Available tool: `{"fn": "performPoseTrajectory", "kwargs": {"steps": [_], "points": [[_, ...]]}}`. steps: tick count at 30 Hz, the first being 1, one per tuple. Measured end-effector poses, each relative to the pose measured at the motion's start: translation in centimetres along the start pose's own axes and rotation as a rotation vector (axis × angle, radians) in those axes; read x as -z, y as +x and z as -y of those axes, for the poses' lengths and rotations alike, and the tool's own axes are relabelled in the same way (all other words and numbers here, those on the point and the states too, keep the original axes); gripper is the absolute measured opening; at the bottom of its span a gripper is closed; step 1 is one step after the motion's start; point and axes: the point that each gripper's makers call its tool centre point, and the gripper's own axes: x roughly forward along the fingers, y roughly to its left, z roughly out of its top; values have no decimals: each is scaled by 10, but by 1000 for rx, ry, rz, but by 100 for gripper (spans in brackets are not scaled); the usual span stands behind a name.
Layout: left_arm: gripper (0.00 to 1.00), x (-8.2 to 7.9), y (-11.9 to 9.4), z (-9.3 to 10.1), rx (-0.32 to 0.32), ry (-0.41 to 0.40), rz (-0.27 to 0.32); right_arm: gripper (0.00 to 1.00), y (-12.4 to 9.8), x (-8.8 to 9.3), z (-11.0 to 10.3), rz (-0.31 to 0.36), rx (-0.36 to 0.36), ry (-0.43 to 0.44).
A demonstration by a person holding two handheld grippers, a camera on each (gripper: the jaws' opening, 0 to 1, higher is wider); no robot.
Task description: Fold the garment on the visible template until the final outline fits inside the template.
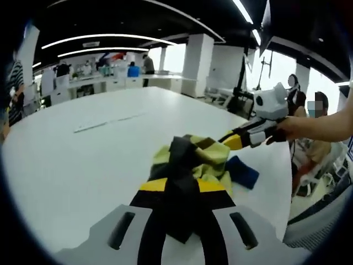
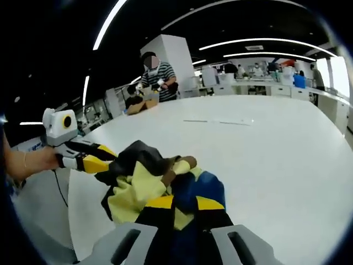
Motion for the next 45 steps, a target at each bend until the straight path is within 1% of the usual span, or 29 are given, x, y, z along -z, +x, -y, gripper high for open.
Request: {"fn": "performPoseTrajectory", "kwargs": {"steps": [2,4,6,9,14,18,21,24,26,28,29,30,31,34,36,41,42,44,45], "points": [[14,2,4,-1,4,4,-11,5,2,0,-1,1,-5,11],[12,5,6,-1,13,4,-21,3,5,0,-1,1,-1,15],[7,6,8,0,23,-1,-25,0,6,0,-1,0,-2,11],[1,6,10,-1,29,-14,-30,0,8,1,-1,-3,1,13],[0,5,9,-5,7,-16,-23,0,8,1,-1,-9,12,-8],[0,-1,3,-6,-4,-8,-6,0,5,-1,-2,-10,18,-33],[0,-11,-5,-7,-18,-10,25,0,1,-8,-5,3,19,-68],[0,-19,-10,-10,-33,12,38,0,-6,-20,-4,23,29,-100],[0,-26,-15,-15,-57,47,39,0,-9,-25,-3,35,35,-109],[0,-33,-20,-20,-67,55,38,0,-14,-32,-1,45,45,-113],[0,-39,-23,-23,-73,58,54,0,-17,-36,1,53,54,-117],[0,-44,-25,-24,-75,55,67,0,-20,-39,2,59,58,-119],[0,-51,-29,-27,-81,47,88,0,-23,-44,4,68,63,-121],[0,-62,-36,-35,-100,38,112,0,-28,-52,6,86,75,-132],[0,-68,-39,-39,-113,34,124,0,-32,-58,9,97,88,-148],[0,-81,-48,-55,-149,-1,168,0,-40,-71,18,127,118,-153],[0,-83,-51,-61,-173,-14,177,0,-41,-74,21,132,126,-145],[0,-85,-53,-67,-185,-36,186,0,-44,-79,25,144,138,-140],[0,-88,-55,-71,-184,-60,203,0,-44,-81,27,148,143,-138]]}}
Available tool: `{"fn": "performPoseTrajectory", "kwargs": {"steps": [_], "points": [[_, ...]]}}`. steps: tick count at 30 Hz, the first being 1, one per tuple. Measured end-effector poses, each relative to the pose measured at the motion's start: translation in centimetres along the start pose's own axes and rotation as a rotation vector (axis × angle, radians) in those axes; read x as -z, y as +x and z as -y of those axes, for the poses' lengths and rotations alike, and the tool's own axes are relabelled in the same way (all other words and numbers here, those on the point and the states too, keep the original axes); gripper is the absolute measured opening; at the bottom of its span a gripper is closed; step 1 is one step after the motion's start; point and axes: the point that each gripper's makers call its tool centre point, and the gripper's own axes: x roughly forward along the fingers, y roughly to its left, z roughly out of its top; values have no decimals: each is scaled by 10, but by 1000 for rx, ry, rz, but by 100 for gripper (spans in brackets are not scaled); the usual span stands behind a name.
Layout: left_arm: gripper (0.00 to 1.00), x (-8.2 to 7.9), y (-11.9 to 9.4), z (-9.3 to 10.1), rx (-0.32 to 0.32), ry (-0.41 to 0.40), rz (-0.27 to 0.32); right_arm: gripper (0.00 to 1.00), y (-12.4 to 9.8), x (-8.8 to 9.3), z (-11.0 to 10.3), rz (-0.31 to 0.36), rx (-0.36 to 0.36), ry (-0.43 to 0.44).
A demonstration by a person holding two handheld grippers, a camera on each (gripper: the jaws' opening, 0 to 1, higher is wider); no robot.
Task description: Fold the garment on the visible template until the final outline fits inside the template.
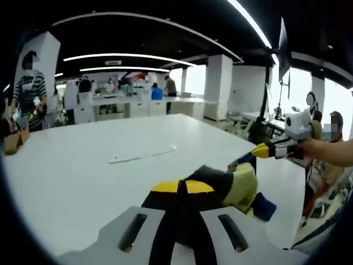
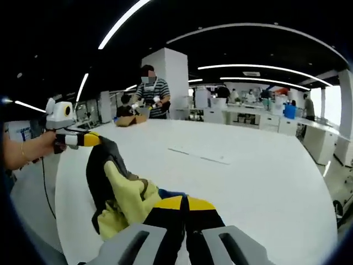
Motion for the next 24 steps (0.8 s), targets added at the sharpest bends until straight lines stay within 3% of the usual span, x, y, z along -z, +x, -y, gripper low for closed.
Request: {"fn": "performPoseTrajectory", "kwargs": {"steps": [7,11,17,20,24], "points": [[0,-15,0,-15,-33,-38,43,0,-1,-18,20,31,50,21],[0,-11,5,-26,-57,-21,28,0,4,-19,34,28,86,24],[0,-7,20,-50,-88,-91,24,0,20,-17,59,26,159,78],[0,-1,27,-70,-161,-73,-4,0,29,-18,69,28,195,91],[0,6,42,-82,-166,-146,-3,0,48,-19,79,33,226,120]]}}
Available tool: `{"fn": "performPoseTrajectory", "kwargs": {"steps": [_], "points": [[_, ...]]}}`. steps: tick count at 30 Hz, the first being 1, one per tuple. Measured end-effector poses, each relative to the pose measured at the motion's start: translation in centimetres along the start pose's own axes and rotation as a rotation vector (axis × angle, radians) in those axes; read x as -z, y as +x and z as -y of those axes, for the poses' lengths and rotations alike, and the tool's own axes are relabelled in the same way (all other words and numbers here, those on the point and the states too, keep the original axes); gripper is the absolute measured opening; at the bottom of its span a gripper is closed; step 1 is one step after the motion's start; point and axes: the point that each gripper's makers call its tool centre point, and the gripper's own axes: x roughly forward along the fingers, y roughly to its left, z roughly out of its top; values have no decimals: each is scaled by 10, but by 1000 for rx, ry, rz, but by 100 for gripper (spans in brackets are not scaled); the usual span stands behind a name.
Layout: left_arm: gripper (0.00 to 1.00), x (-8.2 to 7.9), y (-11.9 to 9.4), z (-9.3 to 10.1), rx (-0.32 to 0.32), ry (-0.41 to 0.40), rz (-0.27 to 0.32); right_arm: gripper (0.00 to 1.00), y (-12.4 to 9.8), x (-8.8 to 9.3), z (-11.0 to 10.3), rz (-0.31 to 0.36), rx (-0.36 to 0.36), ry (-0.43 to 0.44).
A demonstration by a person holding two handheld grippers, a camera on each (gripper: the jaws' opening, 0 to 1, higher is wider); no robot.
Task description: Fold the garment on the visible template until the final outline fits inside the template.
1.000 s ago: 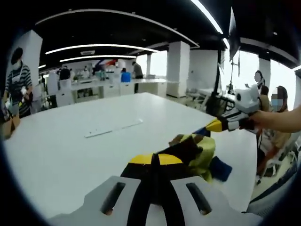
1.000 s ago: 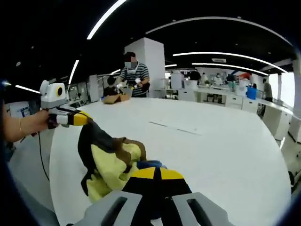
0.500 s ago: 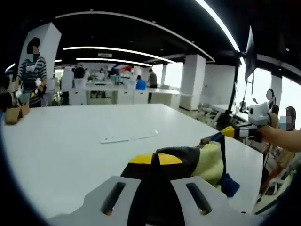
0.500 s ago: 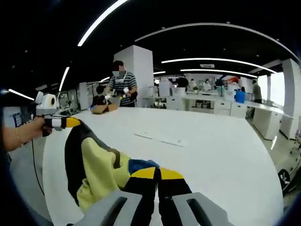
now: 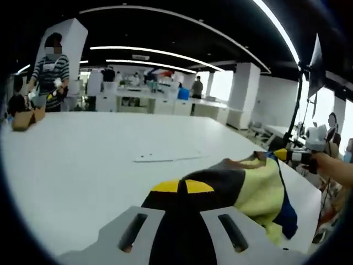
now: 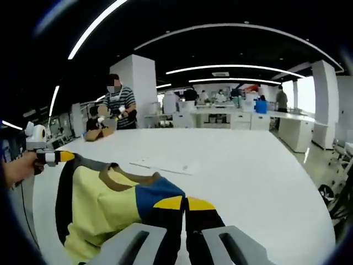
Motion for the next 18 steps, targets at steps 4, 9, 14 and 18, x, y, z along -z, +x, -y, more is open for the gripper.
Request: {"fn": "performPoseTrajectory", "kwargs": {"steps": [4,9,14,18], "points": [[0,13,15,-14,-42,-6,-42,0,25,6,8,-22,42,-11],[0,22,33,-25,-80,8,-65,0,56,12,12,-48,64,-19],[0,34,50,-40,-131,71,-100,0,83,19,19,-79,90,-42],[0,42,59,-48,-150,84,-121,0,100,24,23,-87,105,-20]]}}
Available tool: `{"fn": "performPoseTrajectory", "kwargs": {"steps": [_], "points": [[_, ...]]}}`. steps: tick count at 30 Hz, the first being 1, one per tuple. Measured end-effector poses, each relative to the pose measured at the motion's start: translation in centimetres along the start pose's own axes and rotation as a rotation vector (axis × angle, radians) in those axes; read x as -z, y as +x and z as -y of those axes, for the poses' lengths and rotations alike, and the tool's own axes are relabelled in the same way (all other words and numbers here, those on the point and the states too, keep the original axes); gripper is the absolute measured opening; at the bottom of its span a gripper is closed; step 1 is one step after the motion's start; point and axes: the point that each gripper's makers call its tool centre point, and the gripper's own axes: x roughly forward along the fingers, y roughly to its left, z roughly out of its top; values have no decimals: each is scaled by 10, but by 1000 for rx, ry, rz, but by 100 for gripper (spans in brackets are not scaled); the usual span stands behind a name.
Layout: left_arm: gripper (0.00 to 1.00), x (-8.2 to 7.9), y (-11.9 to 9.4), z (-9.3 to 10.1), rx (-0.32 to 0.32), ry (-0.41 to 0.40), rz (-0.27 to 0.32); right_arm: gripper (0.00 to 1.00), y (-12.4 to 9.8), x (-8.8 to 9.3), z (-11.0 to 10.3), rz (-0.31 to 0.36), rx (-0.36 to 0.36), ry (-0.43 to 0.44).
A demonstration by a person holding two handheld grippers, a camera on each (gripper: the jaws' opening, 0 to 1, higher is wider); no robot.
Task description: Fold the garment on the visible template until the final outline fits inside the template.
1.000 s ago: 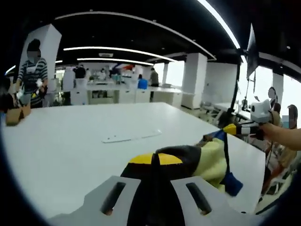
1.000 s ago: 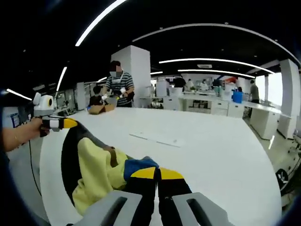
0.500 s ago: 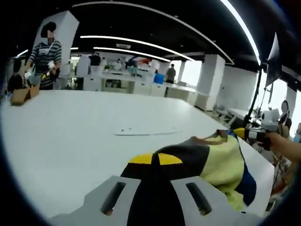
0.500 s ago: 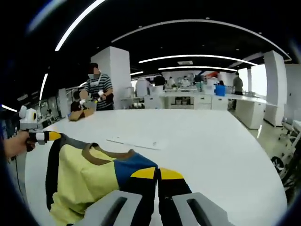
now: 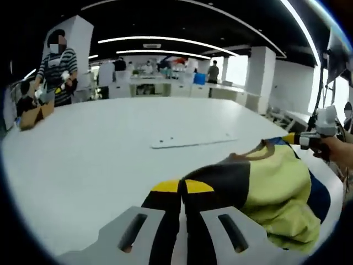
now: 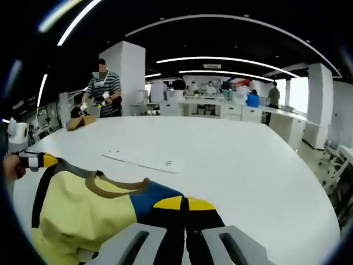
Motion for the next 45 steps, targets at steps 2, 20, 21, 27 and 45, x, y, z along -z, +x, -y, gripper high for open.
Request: {"fn": "performPoseTrajectory", "kwargs": {"steps": [2,20,21,27,45], "points": [[0,8,6,-3,-13,12,-28,0,8,5,0,-15,7,2],[3,43,21,-18,-64,60,-154,4,30,46,1,-156,-5,17],[6,42,19,-19,-66,60,-151,8,29,45,1,-153,-4,13],[22,33,11,-23,-73,68,-119,36,24,35,-6,-140,-48,28],[52,23,-42,12,83,91,-7,93,-37,42,-53,-163,-297,2]]}}
